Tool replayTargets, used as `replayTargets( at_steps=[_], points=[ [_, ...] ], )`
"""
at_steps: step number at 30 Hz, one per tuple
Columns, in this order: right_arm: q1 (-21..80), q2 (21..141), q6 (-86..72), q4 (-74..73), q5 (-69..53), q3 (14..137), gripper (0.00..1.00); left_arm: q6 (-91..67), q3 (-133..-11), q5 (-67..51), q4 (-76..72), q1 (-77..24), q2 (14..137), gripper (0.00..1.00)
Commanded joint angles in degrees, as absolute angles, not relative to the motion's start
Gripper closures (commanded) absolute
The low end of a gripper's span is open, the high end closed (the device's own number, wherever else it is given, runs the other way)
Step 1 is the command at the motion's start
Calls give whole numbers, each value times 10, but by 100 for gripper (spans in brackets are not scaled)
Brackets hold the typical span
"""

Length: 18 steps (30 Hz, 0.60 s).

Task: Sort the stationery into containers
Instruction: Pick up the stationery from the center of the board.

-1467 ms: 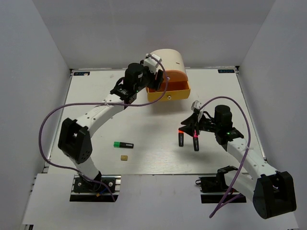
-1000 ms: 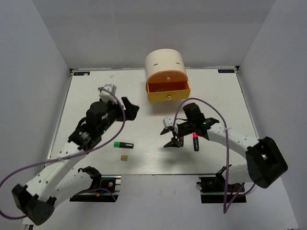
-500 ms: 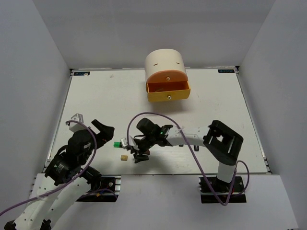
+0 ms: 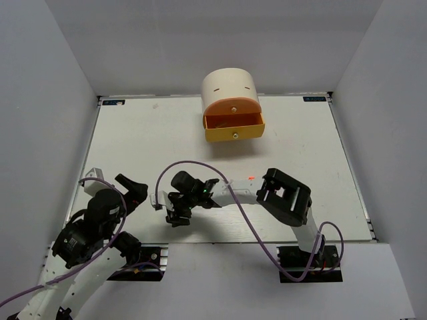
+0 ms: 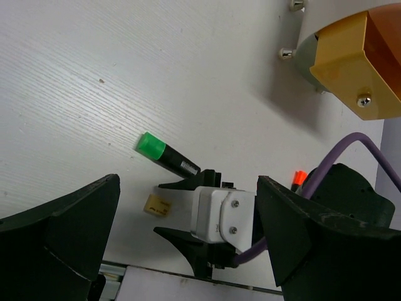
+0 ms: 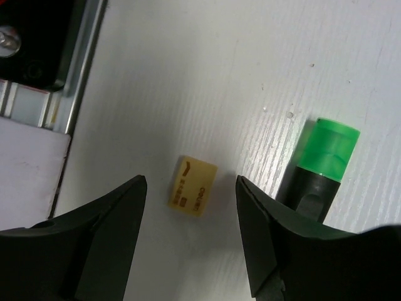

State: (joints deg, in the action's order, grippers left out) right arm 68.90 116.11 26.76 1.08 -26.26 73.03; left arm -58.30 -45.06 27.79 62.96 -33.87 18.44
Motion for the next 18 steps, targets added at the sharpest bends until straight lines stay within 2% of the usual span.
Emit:
replayTargets(
  at_steps=[1, 3, 8, 9, 12, 15, 18],
  points=[
    [700, 1176, 256, 25, -236, 757, 35, -591, -476, 297, 653, -337, 185, 0],
    [702, 1177, 258, 27, -231, 754, 40, -591, -476, 297, 653, -337, 185, 0],
    [706, 1169, 259, 27, -230, 723, 59, -603, -470, 297, 637, -337, 173, 0],
    [703, 1165, 259, 21, -235, 721, 70, -621, -459, 297, 629, -337, 167, 0],
    [699, 1132, 265, 12, -231, 701, 86, -647, -433, 297, 603, -337, 155, 0],
    [685, 1080, 261, 1, -211, 684, 95, -652, -397, 280, 552, -337, 132, 0],
    [657, 1014, 262, -17, -191, 661, 96, -659, -360, 265, 499, -337, 114, 0]
  ],
)
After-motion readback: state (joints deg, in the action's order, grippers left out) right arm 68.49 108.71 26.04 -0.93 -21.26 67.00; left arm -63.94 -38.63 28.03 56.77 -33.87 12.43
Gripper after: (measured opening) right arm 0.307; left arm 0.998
